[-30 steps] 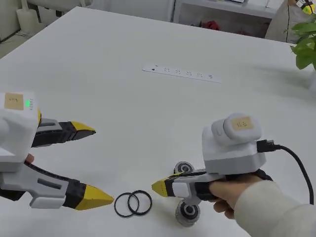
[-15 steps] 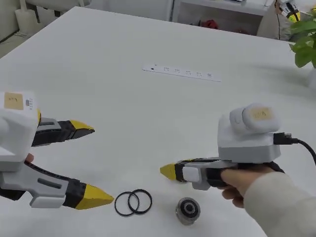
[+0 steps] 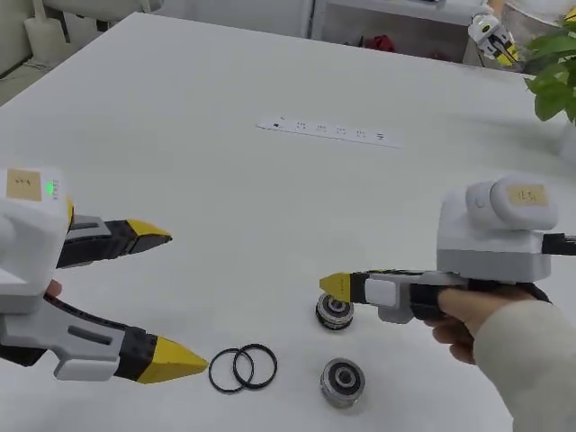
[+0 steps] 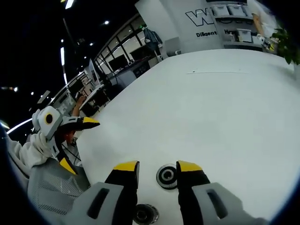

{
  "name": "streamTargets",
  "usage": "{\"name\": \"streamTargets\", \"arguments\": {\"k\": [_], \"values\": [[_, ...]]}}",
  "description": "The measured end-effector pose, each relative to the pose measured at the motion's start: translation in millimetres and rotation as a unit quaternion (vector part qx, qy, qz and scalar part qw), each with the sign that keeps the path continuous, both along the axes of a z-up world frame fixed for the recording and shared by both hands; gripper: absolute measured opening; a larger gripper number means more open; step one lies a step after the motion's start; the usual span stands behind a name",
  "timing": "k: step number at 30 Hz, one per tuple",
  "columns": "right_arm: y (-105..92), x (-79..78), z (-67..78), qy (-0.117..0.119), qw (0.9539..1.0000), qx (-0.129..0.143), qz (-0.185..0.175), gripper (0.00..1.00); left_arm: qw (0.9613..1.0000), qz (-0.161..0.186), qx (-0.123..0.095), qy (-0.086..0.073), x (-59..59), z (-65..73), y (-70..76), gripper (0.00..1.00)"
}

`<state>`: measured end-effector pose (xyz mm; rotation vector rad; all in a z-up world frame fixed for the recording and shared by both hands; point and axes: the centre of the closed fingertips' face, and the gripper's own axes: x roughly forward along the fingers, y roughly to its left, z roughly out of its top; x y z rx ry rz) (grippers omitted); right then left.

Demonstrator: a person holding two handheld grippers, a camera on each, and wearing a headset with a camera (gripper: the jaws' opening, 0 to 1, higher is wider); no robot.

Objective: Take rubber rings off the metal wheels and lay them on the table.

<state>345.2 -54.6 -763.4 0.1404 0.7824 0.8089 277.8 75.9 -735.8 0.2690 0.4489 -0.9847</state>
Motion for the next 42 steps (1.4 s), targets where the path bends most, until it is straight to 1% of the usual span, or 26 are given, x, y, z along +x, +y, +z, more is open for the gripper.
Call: {"name": "streamTargets", "arguments": {"k": [4, 8, 11, 14, 16, 18, 19, 22, 24, 26, 27, 29, 31, 36, 38, 42], "values": [[-8.4, 3.9, 0.0, -0.006, 0.9999, -0.004, -0.008, 0.32, 1.0, -0.002, 0.002, 0.003, -0.9, -1.3, -0.6, 0.88], [-16.1, 6.4, -0.5, -0.01, 0.9998, -0.008, -0.012, 0.37, 1.0, -0.003, -0.005, 0.004, -1.1, 1.0, -2.9, 0.88], [-22.2, 7.5, 0.1, -0.018, 0.9997, -0.01, -0.01, 0.41, 0.9999, -0.003, -0.008, 0.006, -0.7, 2.2, -3.9, 0.89], [-27.7, 9.7, 1.7, -0.027, 0.9996, -0.007, -0.009, 0.46, 0.9997, -0.006, -0.021, 0.008, -0.5, 6.5, -8.1, 0.9], [-30.3, 9.4, 2.7, -0.037, 0.9993, -0.007, -0.002, 0.49, 0.9996, -0.009, -0.026, 0.009, -0.2, 8.4, -11.0, 0.9], [-32.1, 9.0, 2.4, -0.039, 0.9992, -0.008, 0.001, 0.5, 0.9995, -0.012, -0.026, 0.01, 0.5, 9.3, -13.0, 0.9], [-32.8, 8.9, 1.7, -0.04, 0.9991, -0.01, 0.003, 0.5, 0.9995, -0.014, -0.027, 0.009, 1.0, 10.2, -14.1, 0.9], [-35.1, 8.0, -0.4, -0.054, 0.9981, -0.026, 0.017, 0.53, 0.9994, -0.018, -0.028, 0.008, 2.9, 15.4, -19.0, 0.91], [-34.5, 5.0, -2.4, -0.059, 0.9973, -0.03, 0.03, 0.55, 0.9991, -0.029, -0.032, -0.006, 4.8, 25.6, -26.4, 0.91], [-34.3, 2.2, -6.0, -0.062, 0.9965, -0.034, 0.045, 0.56, 0.9986, -0.035, -0.037, -0.011, 6.2, 33.1, -31.3, 0.91], [-34.3, 1.8, -7.5, -0.064, 0.9961, -0.036, 0.05, 0.56, 0.9982, -0.04, -0.042, -0.017, 7.5, 39.4, -35.2, 0.92], [-33.2, -0.7, -8.4, -0.068, 0.9953, -0.035, 0.06, 0.56, 0.9975, -0.048, -0.045, -0.026, 10.1, 49.3, -40.4, 0.91], [-30.4, -1.0, -7.3, -0.073, 0.9947, -0.026, 0.068, 0.55, 0.9965, -0.059, -0.044, -0.041, 13.0, 59.7, -45.5, 0.91], [-26.8, -4.2, -10.5, -0.088, 0.9915, -0.031, 0.091, 0.51, 0.9934, -0.08, -0.054, -0.062, 21.4, 83.6, -59.2, 0.91], [-25.5, -6.4, -10.9, -0.091, 0.9905, -0.029, 0.099, 0.51, 0.992, -0.088, -0.056, -0.072, 26.6, 90.3, -65.5, 0.91], [-24.7, -10.5, -15.4, -0.096, 0.9883, -0.038, 0.112, 0.48, 0.9901, -0.103, -0.055, -0.077, 34.6, 93.7, -77.5, 0.91]]}}
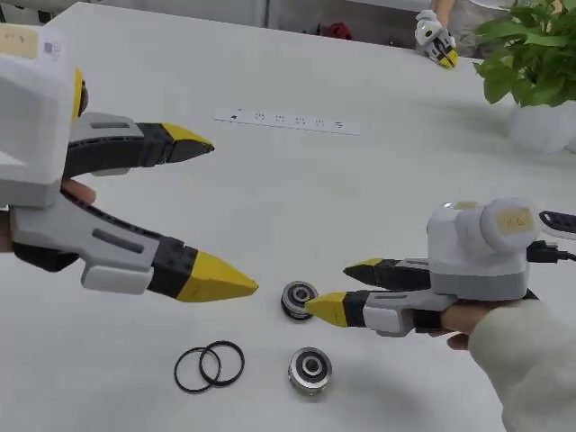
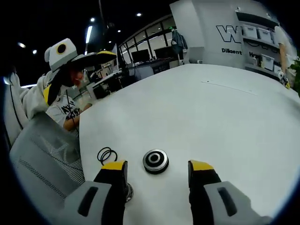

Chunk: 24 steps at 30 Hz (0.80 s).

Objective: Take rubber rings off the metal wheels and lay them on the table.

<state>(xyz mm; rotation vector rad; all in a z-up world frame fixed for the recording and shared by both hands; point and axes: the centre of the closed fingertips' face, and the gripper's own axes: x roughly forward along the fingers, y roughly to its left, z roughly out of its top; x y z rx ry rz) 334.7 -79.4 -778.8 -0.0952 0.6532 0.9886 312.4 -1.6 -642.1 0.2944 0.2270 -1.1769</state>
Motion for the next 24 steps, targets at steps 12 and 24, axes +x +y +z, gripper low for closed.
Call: {"name": "streamTargets", "arguments": {"k": [12, 24], "values": [[2.0, -4.4, -9.7, -0.005, 0.9997, -0.012, 0.019, 0.4, 0.9993, -0.035, -0.01, 0.001, 24.8, -10.2, -38.5, 0.84], [-0.4, -1.9, -18.6, 0.02, 0.9998, 0.002, -0.003, 0.35, 0.9997, -0.02, 0.007, 0.015, 41.7, -64.0, -55.9, 0.61]]}}
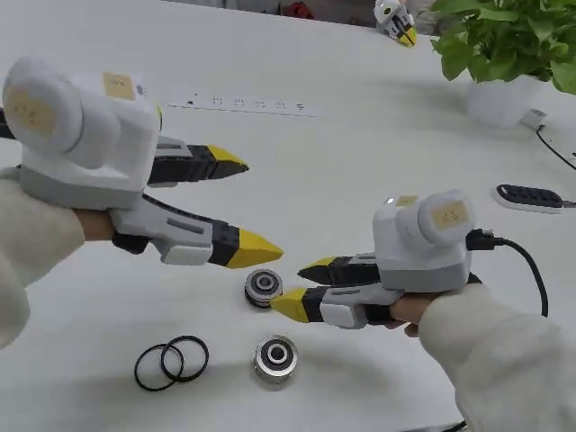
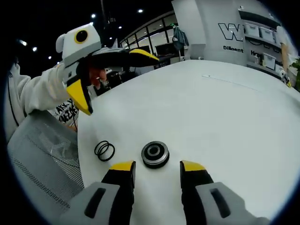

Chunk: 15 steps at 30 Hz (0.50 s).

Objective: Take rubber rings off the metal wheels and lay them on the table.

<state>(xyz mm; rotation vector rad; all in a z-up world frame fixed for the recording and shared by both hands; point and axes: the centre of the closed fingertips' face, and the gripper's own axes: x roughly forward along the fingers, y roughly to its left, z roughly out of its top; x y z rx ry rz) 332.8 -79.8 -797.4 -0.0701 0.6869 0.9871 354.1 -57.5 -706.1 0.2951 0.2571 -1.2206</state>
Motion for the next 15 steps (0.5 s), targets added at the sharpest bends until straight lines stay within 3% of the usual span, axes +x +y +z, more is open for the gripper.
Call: {"name": "streamTargets", "arguments": {"k": [3, 5, 8, 15], "values": [[-2.3, 1.6, -2.6, 0.006, 0.9999, 0.004, -0.009, 0.35, 0.9999, 0.009, 0.009, 0.005, 2.1, -15.4, 0.7, 0.54], [-0.8, 1.5, -2.1, 0.007, 0.9999, 0.007, -0.01, 0.34, 0.9999, 0.012, 0.004, 0.01, 1.4, -19.9, -0.5, 0.53], [3.4, -0.1, -4.3, 0.004, 1.0, 0.004, -0.002, 0.33, 0.9999, 0.013, 0.006, 0.006, -0.7, -25.4, -4.2, 0.49], [8.3, -3.2, -10.2, -0.003, 0.9998, -0.012, 0.014, 0.31, 0.9991, -0.005, 0.037, 0.017, -14.5, -51.4, -10.2, 0.37]]}}
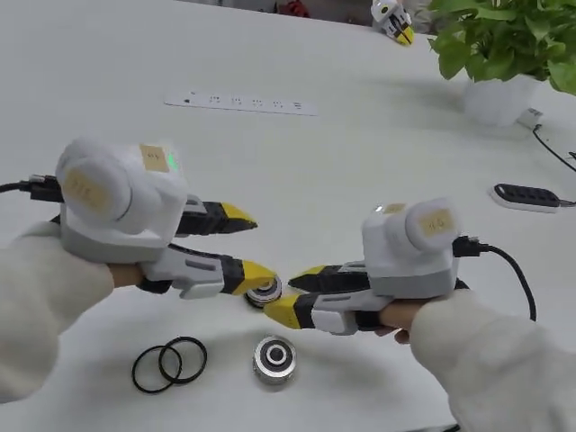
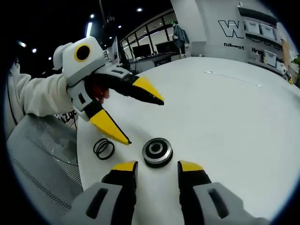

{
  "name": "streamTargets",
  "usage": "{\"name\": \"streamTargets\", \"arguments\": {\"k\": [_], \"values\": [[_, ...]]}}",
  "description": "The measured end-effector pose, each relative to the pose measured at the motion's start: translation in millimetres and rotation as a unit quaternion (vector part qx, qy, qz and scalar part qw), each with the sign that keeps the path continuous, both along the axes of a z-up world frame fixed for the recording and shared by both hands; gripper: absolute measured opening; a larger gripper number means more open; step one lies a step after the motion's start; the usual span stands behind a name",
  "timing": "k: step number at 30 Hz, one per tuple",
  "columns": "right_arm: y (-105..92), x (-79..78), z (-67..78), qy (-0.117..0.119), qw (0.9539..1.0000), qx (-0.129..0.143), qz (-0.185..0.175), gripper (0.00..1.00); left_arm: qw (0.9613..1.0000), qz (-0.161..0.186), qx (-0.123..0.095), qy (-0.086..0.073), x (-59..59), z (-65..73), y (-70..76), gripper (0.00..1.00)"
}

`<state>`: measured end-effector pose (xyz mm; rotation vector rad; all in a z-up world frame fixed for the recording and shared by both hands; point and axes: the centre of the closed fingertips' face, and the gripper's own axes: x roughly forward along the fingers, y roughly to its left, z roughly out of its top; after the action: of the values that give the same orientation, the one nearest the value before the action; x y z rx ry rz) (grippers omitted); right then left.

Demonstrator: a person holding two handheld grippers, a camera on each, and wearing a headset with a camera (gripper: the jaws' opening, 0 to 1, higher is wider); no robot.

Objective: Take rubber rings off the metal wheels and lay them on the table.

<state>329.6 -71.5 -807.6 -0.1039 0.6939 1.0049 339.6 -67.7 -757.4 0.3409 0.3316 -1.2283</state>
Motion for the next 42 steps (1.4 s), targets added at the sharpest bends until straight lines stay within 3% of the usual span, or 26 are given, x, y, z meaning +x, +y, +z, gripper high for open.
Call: {"name": "streamTargets", "arguments": {"k": [4, 11, 15, 21, 33, 42], "values": [[-0.4, 0.7, 0.8, -0.003, 1.0, 0.0, -0.001, 0.29, 0.9998, 0.006, 0.021, 0.002, -0.5, -14.9, 1.2, 0.25], [-0.4, -0.1, -1.0, -0.006, 1.0, -0.007, 0.003, 0.26, 0.9993, 0.005, 0.036, 0.008, -6.1, -28.5, -4.6, 0.22], [-0.4, -0.2, -1.2, -0.007, 0.9999, -0.009, 0.005, 0.24, 0.9993, 0.021, 0.021, 0.025, -1.3, -28.0, -4.4, 0.21], [0.5, -0.5, -2.7, -0.009, 0.9999, -0.012, 0.007, 0.22, 0.9982, 0.042, 0.015, 0.04, 3.7, -31.4, -1.0, 0.21], [0.1, 2.1, -2.4, -0.015, 0.9998, -0.013, 0.004, 0.18, 0.9983, 0.036, 0.014, 0.045, -0.5, -36.3, -2.7, 0.17], [0.7, 0.2, -6.3, -0.028, 0.999, -0.027, 0.02, 0.12, 0.9987, 0.027, 0.016, 0.039, -1.8, -36.5, -1.2, 0.14]]}}
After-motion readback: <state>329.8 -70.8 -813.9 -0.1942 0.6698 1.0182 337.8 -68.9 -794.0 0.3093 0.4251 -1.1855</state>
